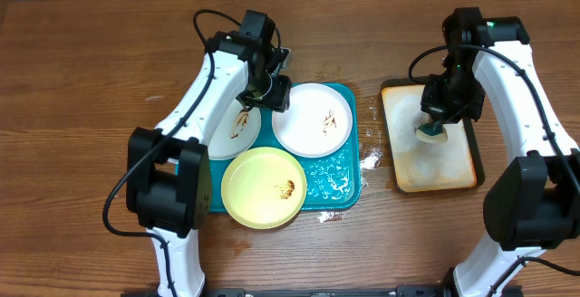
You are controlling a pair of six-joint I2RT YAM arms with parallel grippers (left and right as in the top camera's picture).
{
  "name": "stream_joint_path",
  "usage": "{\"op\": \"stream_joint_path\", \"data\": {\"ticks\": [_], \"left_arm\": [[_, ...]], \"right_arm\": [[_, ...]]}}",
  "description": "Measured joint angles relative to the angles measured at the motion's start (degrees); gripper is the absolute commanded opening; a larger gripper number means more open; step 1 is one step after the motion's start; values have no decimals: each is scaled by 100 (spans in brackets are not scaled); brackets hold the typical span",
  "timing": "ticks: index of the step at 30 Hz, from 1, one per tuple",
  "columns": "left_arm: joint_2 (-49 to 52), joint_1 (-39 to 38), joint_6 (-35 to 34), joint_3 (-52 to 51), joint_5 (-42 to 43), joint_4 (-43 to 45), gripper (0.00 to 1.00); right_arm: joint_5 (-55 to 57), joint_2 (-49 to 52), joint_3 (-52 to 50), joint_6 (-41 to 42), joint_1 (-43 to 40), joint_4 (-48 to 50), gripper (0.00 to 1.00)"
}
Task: Clean dirty plates on tray and stack at the side
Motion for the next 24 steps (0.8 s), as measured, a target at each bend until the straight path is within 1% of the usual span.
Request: {"op": "stream_joint_path", "data": {"ticks": [7, 13, 16, 19, 21, 23, 24], "left_arm": [[186, 0, -4, 0, 203, 68, 52], [509, 15, -48, 0, 245, 83, 50], [595, 39, -70, 2, 238, 83, 50], [610, 44, -114, 22, 42, 81, 55], [627, 52, -170, 22, -111, 59, 56], [636, 74, -192, 22, -219, 39, 56], [638, 83, -195, 22, -245, 39, 53]], "right_arm": [[0, 0, 0, -4, 0, -52, 4], [-2, 0, 0, -4, 0, -96, 4], [-2, 0, 0, -2, 0, -118, 4], [-2, 0, 0, -4, 0, -129, 4], [0, 0, 0, -4, 0, -127, 4], [-2, 0, 0, -4, 0, -127, 4], [0, 0, 0, -2, 0, -127, 4]]}}
